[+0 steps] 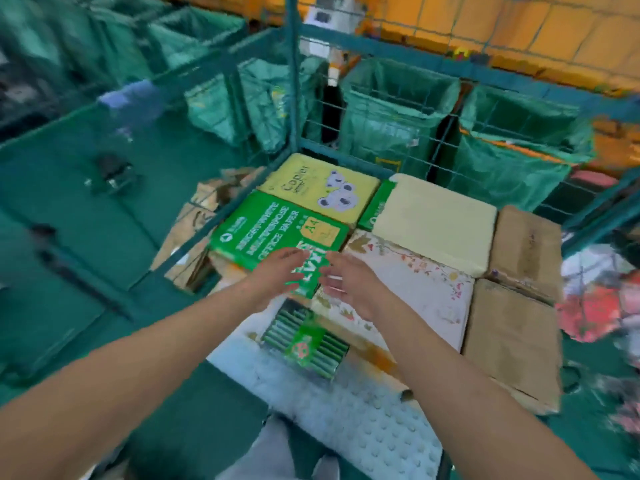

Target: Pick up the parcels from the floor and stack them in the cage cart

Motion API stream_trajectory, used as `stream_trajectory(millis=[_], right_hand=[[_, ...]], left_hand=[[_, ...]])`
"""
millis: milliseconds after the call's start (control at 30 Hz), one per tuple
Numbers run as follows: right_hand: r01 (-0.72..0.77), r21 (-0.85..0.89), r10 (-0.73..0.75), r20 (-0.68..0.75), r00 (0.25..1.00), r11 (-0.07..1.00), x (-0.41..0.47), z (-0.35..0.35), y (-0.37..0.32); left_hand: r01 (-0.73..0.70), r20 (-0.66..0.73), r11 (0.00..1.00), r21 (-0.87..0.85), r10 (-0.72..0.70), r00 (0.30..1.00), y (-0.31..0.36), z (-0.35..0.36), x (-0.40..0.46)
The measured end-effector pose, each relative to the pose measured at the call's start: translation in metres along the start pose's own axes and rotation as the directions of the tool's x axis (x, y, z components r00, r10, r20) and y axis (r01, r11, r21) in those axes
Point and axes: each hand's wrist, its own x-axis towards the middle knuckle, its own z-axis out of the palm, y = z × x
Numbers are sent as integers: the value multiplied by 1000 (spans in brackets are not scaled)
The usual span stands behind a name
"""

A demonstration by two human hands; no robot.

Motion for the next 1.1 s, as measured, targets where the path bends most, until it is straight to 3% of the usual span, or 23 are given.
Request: stream_trajectory(millis=[167, 367, 700, 1100], right_hand=[[28, -149, 5, 214, 977, 988, -30, 75, 35], [67, -339, 61, 351, 934, 938, -41, 146, 70], [132, -552, 181, 477, 860, 824, -44, 289, 98], [301, -750, 362, 577, 732, 589, -23, 506, 145]], left_hand=[[-47, -180, 982, -185, 13, 984, -48, -54, -89], [-114, -382, 942, -317, -17, 924, -99, -120, -154], [-148, -561, 896, -419, -128, 818, -159, -245, -235], [-202, -679, 780, -592, -347, 647, -261, -423, -309]])
